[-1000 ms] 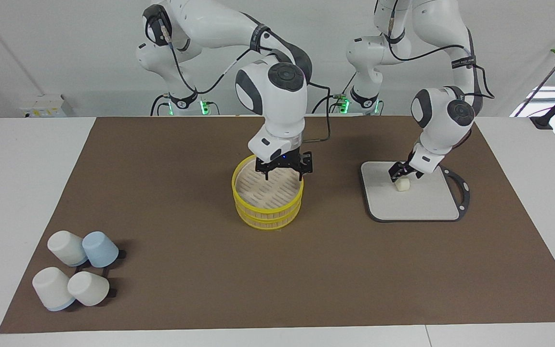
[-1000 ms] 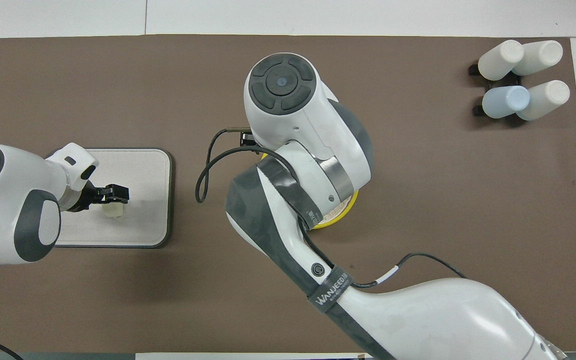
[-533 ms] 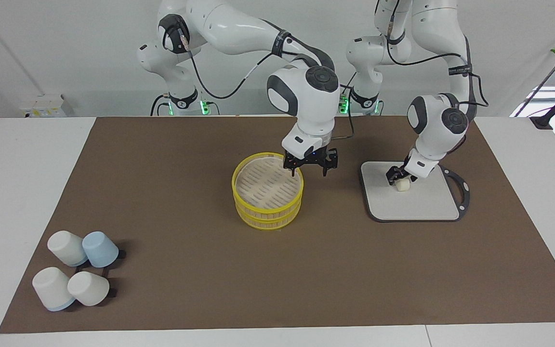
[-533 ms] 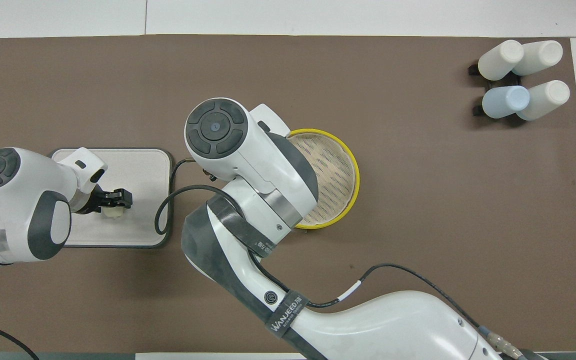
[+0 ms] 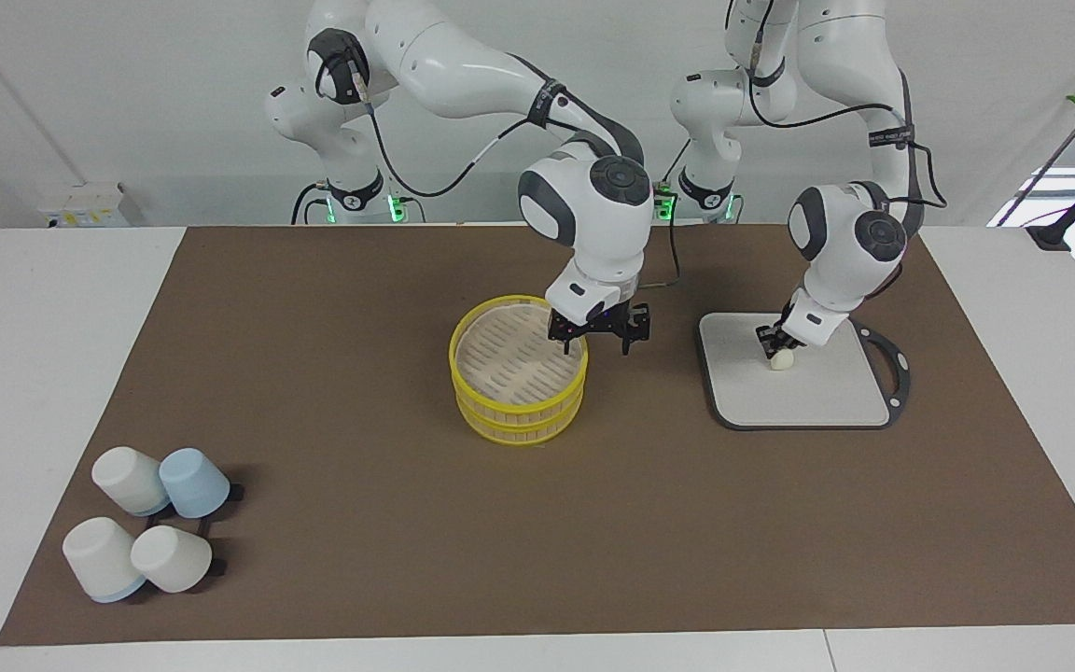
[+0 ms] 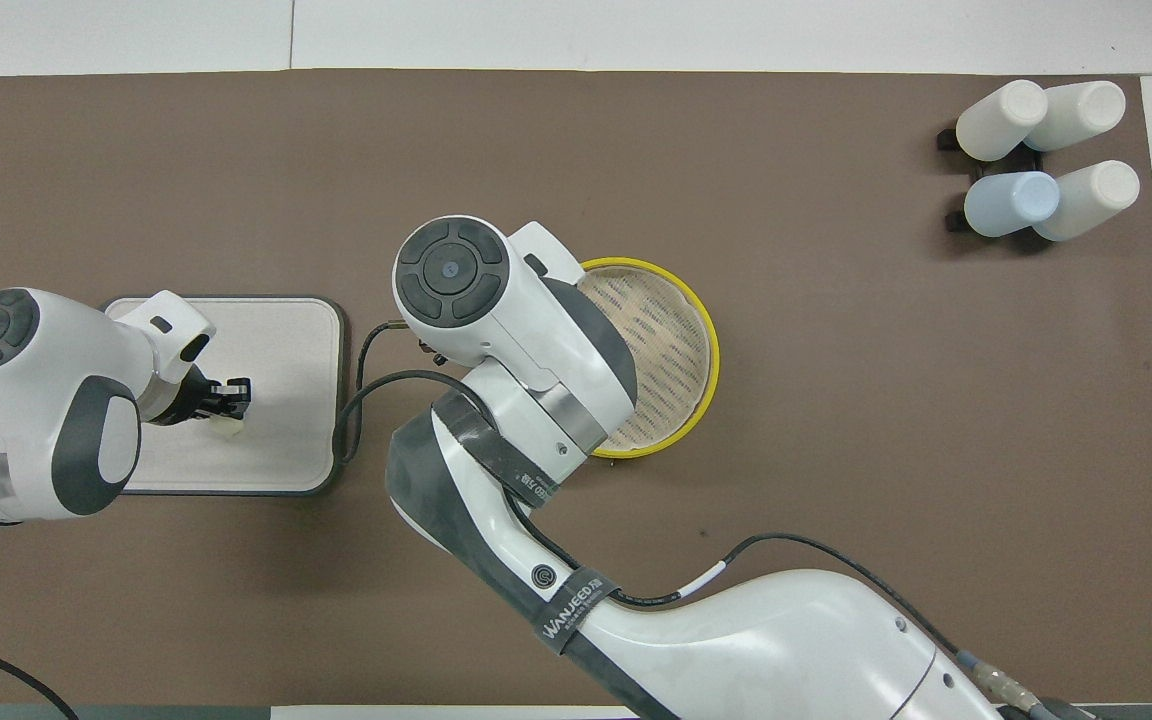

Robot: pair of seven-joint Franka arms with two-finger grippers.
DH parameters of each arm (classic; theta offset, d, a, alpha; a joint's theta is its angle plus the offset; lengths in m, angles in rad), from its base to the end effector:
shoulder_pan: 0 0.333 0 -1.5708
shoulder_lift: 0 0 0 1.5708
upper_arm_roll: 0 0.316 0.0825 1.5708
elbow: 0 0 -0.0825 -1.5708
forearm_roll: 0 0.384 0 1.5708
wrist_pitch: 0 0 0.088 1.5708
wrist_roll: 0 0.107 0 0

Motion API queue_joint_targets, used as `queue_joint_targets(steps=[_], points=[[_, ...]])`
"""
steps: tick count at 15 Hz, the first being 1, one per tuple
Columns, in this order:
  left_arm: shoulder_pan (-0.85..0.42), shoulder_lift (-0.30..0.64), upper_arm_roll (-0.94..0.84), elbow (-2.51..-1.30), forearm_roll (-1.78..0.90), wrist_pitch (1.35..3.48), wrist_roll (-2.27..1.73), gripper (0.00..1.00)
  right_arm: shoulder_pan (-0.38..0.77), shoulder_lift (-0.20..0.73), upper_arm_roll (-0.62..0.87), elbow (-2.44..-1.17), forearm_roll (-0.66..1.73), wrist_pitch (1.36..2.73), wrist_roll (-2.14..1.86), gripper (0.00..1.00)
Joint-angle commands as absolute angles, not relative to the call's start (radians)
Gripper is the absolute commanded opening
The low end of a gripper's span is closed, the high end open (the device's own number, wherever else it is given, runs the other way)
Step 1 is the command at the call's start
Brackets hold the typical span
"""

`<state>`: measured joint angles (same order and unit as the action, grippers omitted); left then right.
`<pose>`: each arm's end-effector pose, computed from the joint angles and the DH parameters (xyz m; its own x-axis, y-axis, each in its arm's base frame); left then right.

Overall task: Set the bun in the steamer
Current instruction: 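Grasp the white bun with the left gripper while the right gripper grips the lid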

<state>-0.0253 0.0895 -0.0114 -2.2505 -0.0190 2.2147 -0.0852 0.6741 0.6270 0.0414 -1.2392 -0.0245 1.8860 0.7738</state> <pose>0.5173 -0.0196 0.3154 0.9902 0.0601 -0.1258 0.0611 -0.9981 0.0040 0.5598 0.4742 0.4026 0.9982 -0.0591 0.0139 -0.0589 -0.9982 -0.0148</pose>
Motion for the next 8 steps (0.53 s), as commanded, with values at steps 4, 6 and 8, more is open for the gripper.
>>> queue_joint_targets(steps=[4, 6, 8], points=[[-0.075, 0.075, -0.009, -2.125, -0.002, 2.033, -0.179, 0.18, 0.670, 0.571, 0.048, -1.330, -0.021, 1.914, 0.830, 0.87], [-0.100, 0.075, -0.011, -2.086, -0.002, 1.985, -0.215, 0.18, 0.690, 0.575, 0.049, -1.331, -0.021, 1.916, 0.841, 0.51], [-0.127, 0.075, -0.015, -2.039, -0.002, 1.924, -0.265, 0.18, 0.692, 0.575, 0.048, -1.331, -0.026, 1.911, 0.838, 0.00]])
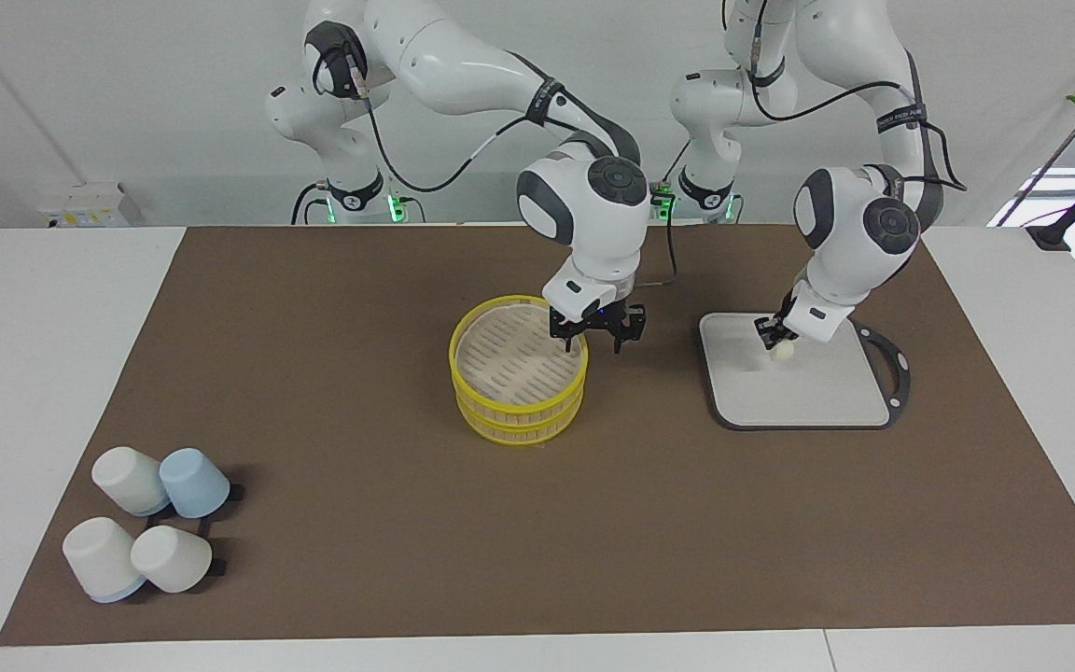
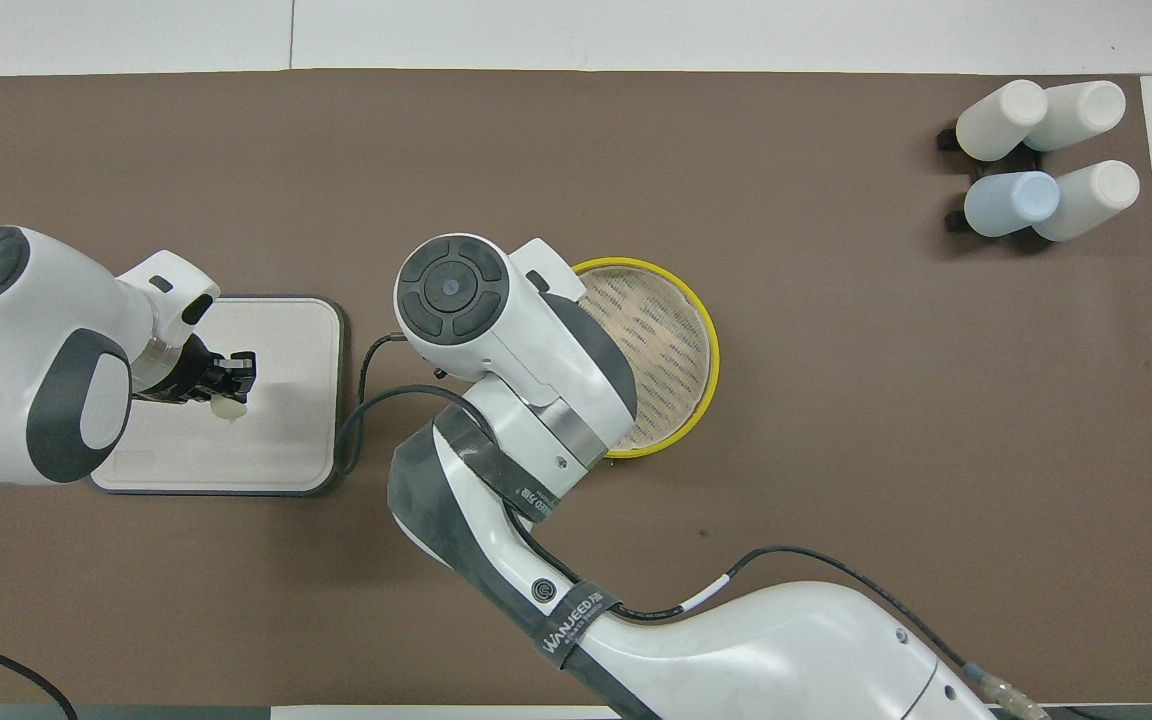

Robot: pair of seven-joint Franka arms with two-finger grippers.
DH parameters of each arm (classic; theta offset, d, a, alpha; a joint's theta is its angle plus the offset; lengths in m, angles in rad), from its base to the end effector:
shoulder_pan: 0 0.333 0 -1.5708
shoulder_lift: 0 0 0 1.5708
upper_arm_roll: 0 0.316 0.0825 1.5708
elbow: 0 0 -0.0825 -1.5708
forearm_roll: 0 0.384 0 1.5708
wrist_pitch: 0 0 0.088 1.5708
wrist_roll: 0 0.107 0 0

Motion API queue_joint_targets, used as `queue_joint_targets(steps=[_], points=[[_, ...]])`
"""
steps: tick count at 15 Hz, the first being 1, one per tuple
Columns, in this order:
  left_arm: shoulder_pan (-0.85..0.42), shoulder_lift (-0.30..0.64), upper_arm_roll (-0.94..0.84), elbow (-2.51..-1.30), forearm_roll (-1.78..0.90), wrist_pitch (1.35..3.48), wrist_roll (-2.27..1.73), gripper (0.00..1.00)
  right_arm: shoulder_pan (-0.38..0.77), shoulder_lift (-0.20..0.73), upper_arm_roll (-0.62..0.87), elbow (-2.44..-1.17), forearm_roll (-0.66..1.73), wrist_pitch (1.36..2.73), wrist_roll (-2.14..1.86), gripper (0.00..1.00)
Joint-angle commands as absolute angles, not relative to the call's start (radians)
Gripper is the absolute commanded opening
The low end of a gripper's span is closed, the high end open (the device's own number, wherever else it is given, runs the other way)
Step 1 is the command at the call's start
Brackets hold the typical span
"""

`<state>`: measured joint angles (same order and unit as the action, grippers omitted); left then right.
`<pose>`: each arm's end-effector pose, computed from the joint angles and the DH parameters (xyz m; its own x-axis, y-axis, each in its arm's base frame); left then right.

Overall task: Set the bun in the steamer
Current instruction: 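Grasp the white bun with the left gripper while the right gripper grips the lid, then lift the lid off with the right gripper while the left gripper carries the bun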

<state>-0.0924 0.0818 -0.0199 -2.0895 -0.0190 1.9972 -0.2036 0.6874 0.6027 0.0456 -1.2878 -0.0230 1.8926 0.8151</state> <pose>0.5361 -0.0615 0.3717 0.9797 0.1005 -0.1732 0.0988 -0.9949 -0.0181 0.5455 0.4787 0.3977 0.9966 -0.0828 -0.0011 -0.0828 -0.9966 -0.0047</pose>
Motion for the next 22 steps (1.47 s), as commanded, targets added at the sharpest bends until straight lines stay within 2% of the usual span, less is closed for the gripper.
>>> queue_joint_targets(steps=[1, 5, 9, 15, 18, 22], points=[[-0.156, 0.077, -0.015, -2.027, -0.002, 1.908, -0.309, 0.19, 0.693, 0.575, 0.048, -1.327, -0.031, 1.905, 0.831, 0.00], [-0.268, 0.077, -0.017, -2.023, -0.008, 1.914, -0.468, 0.19, 0.684, 0.572, 0.049, -1.309, -0.025, 1.887, 0.825, 0.00], [-0.288, 0.084, -0.018, -2.003, -0.040, 1.913, -0.506, 0.19, 0.644, 0.566, 0.057, -1.246, -0.025, 1.804, 0.804, 0.00], [-0.334, 0.121, -0.020, -1.899, -0.052, 1.884, -0.596, 0.19, 0.502, 0.424, 0.054, -1.213, 0.045, 1.657, 0.611, 0.00], [-0.379, 0.193, -0.018, -1.722, -0.124, 1.804, -0.676, 0.19, 0.416, 0.365, 0.041, -1.219, 0.022, 1.588, 0.445, 0.00], [-0.481, 0.378, -0.017, -1.424, -0.149, 1.709, -0.784, 0.20, 0.264, 0.328, 0.041, -1.244, -0.048, 1.549, 0.145, 0.00]])
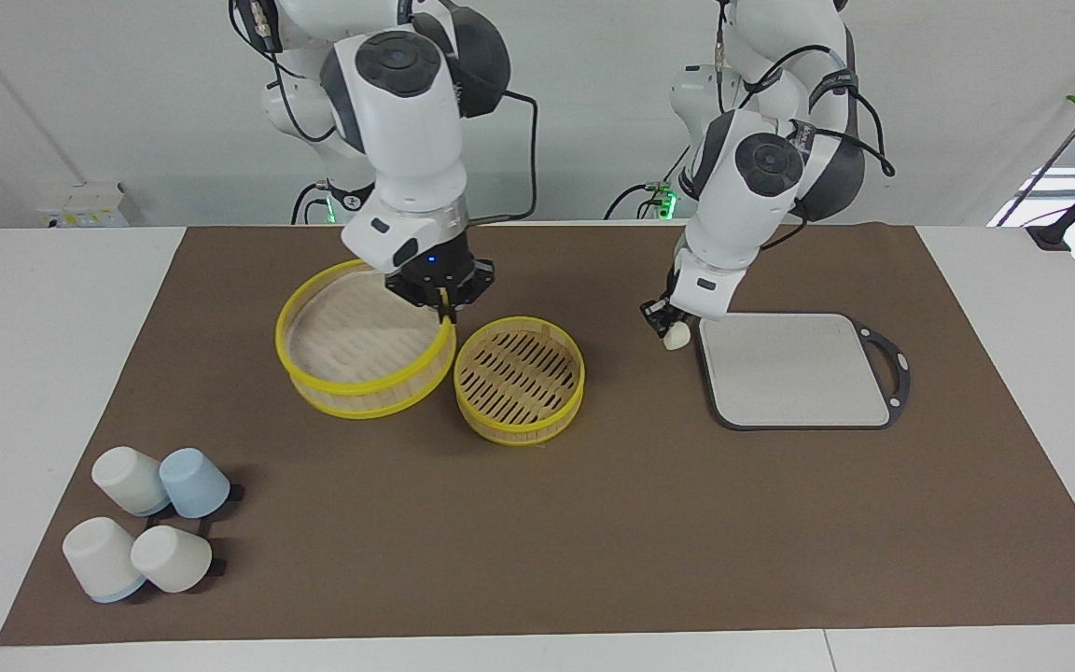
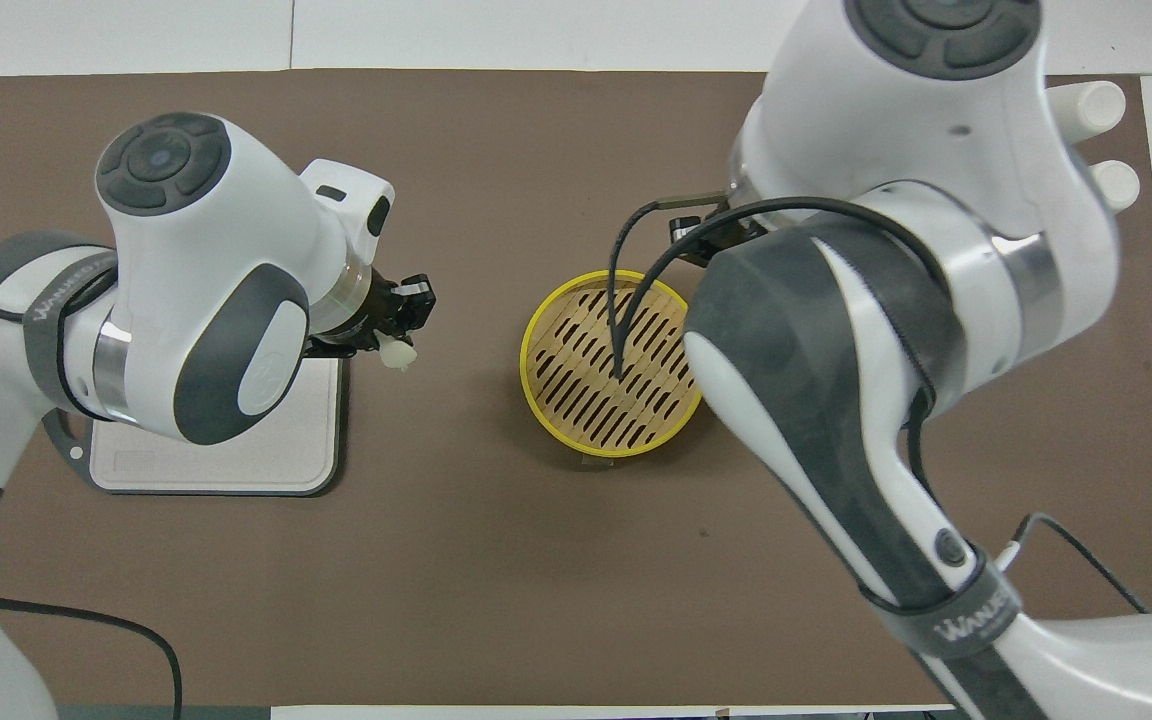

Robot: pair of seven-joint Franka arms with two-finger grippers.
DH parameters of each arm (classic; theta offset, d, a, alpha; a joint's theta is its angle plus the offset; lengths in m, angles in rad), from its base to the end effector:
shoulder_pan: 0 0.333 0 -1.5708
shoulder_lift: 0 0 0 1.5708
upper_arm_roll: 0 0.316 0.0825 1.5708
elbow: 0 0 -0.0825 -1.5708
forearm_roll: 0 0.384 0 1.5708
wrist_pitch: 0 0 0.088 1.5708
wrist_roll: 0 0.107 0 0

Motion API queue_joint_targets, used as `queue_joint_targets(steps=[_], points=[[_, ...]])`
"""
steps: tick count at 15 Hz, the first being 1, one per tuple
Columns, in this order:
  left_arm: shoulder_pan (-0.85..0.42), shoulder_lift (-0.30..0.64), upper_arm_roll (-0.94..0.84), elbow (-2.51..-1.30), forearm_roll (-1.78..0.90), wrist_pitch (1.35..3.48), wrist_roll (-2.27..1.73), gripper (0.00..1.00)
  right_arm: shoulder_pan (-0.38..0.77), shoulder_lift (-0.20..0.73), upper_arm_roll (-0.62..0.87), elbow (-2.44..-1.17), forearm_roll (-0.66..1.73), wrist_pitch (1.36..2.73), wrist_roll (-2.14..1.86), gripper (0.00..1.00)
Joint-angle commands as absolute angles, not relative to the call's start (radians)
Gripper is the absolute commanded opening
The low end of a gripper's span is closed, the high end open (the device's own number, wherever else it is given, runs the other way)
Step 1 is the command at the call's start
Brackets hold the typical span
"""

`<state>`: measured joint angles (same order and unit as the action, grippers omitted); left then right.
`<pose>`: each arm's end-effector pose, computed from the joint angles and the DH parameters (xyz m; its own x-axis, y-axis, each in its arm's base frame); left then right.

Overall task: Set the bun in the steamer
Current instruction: 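Lift the lid off with the right gripper while the left gripper carries the bun, then lower the bun into the steamer and open the left gripper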

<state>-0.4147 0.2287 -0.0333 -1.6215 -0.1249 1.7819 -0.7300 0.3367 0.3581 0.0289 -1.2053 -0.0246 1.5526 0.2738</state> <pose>0.5590 -0.2787 0.4835 0.9435 0.3018 -0.1369 0.3107 -0.9493 0.0482 0.6170 0.2294 0.5775 0.9960 0.0895 -0.0064 0.0896 -0.9958 0.0168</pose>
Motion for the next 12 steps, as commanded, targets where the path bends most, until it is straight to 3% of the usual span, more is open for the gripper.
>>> queue_joint_targets(steps=[1, 3, 6, 12], points=[[-0.523, 0.444, -0.015, -1.349, -0.149, 1.707, -0.819, 0.20, 0.227, 0.318, 0.043, -1.252, -0.048, 1.549, 0.109, 0.00], [-0.593, 0.581, -0.014, -1.211, -0.147, 1.713, -0.885, 0.22, 0.160, 0.313, 0.044, -1.276, -0.045, 1.551, 0.043, 0.00], [-0.675, 0.597, -0.015, -1.270, -0.146, 1.807, -0.893, 0.23, 0.095, 0.279, 0.044, -1.354, -0.034, 1.566, -0.043, 0.00], [-0.710, 0.588, -0.017, -1.409, -0.143, 1.919, -0.891, 0.23, 0.100, 0.233, 0.044, -1.463, -0.031, 1.628, -0.035, 0.00]])
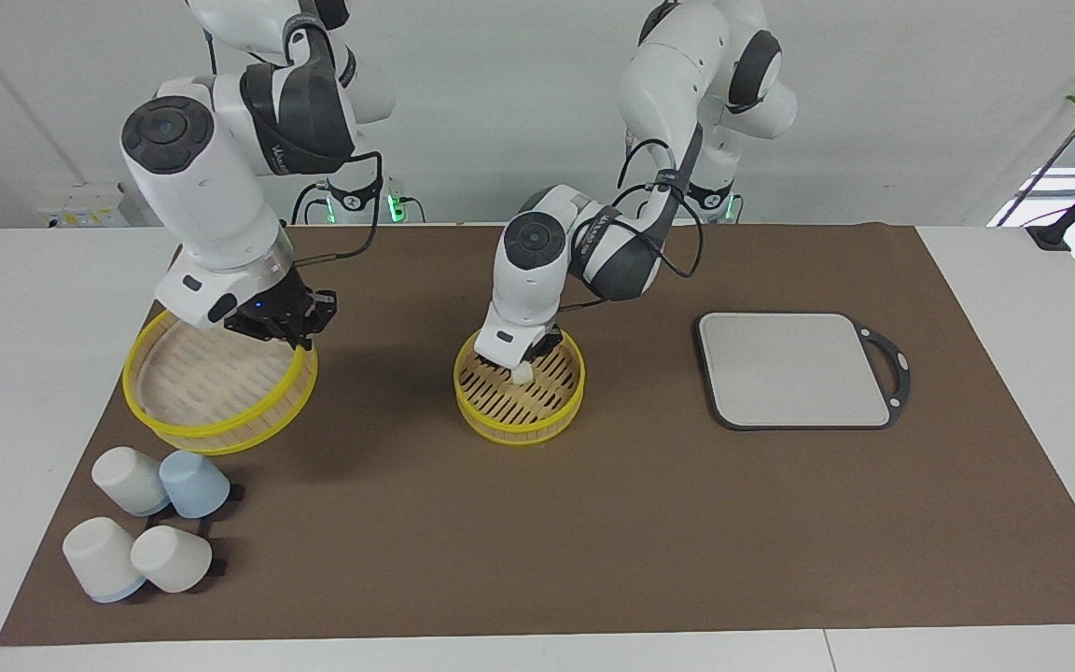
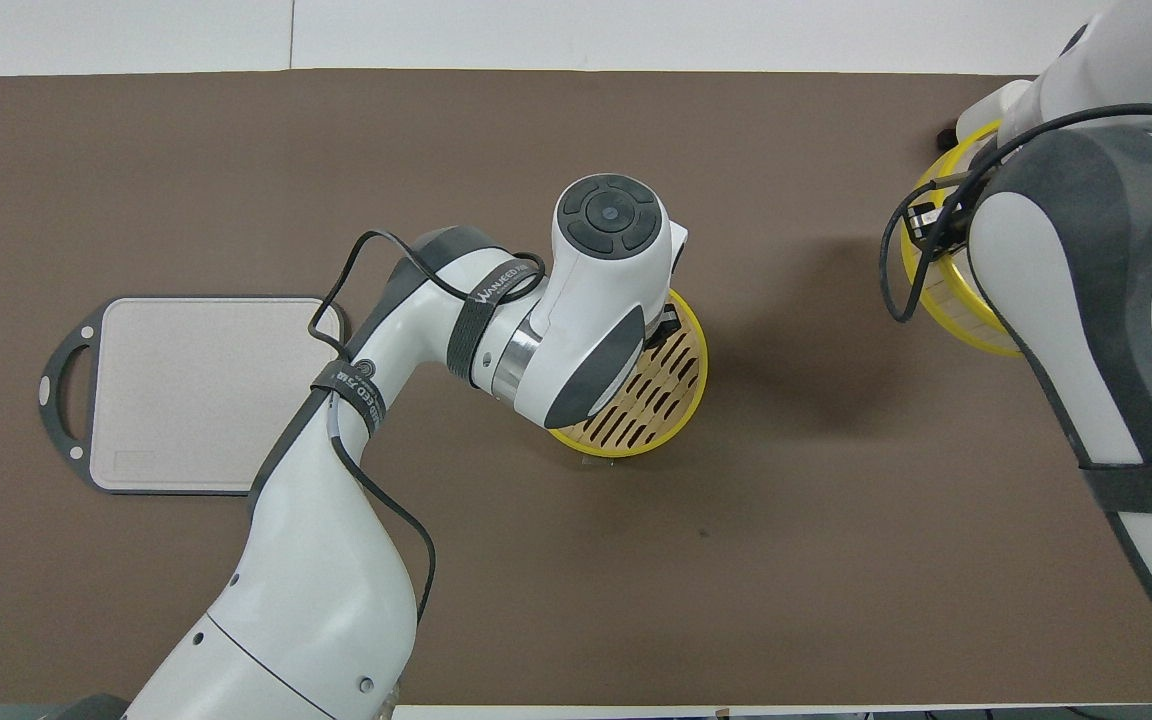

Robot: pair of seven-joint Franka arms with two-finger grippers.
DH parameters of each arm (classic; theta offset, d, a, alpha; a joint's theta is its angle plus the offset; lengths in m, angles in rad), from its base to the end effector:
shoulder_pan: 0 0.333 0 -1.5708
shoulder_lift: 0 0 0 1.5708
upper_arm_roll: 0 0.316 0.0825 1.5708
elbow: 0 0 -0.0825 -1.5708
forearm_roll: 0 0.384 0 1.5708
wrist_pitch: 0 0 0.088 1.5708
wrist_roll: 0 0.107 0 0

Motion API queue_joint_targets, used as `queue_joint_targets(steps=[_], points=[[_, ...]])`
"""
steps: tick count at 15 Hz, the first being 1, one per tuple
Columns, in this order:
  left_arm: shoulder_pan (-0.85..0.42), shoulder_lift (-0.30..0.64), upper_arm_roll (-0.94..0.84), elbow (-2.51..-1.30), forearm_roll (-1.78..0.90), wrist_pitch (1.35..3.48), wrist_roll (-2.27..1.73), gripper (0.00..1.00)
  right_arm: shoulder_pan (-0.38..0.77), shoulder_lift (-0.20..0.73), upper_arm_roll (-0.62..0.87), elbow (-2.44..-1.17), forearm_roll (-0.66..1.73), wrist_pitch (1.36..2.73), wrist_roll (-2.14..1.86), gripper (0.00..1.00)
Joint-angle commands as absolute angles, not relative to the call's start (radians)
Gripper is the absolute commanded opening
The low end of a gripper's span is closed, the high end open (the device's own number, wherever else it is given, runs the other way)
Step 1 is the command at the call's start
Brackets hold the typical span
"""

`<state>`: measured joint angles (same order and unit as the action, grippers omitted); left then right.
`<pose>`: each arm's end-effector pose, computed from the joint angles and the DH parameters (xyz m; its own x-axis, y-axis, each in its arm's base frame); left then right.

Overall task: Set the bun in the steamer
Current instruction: 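Lower the bun into the steamer and open the left gripper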

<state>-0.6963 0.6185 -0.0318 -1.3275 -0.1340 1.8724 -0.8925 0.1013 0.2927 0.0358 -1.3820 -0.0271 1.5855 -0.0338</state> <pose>0.5325 -0.4819 0.3665 0.9652 0.2075 -0.1590 0.2148 -0.9762 0.0299 0.6336 0.0814 0.5397 0.9815 0.1693 -0.0894 0.1712 -0.9851 0.0136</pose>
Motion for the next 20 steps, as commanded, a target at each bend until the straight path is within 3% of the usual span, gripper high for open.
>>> queue_joint_targets(steps=[1, 7, 8, 10, 11, 20], points=[[-0.719, 0.581, -0.017, -1.433, -0.143, 1.936, -0.891, 0.23, 0.104, 0.233, 0.044, -1.463, -0.031, 1.628, -0.020, 0.00], [-0.726, 0.560, -0.017, -1.493, -0.144, 1.982, -0.891, 0.29, 0.136, 0.221, 0.041, -1.493, -0.051, 1.615, 0.044, 0.00], [-0.732, 0.560, -0.017, -1.497, -0.144, 1.983, -0.891, 0.38, 0.138, 0.221, 0.041, -1.493, -0.052, 1.615, 0.061, 0.00], [-0.735, 0.554, -0.017, -1.506, -0.144, 1.983, -0.893, 0.69, 0.162, 0.219, 0.041, -1.494, -0.077, 1.617, 0.106, 0.00], [-0.735, 0.551, -0.015, -1.512, -0.144, 1.985, -0.894, 1.00, 0.169, 0.219, 0.041, -1.494, -0.093, 1.615, 0.113, 0.00], [-0.723, 0.537, 0.040, -1.454, -0.098, 1.864, -0.957, 1.00, 0.167, 0.206, 0.044, -1.519, -0.097, 1.631, 0.100, 0.00]])
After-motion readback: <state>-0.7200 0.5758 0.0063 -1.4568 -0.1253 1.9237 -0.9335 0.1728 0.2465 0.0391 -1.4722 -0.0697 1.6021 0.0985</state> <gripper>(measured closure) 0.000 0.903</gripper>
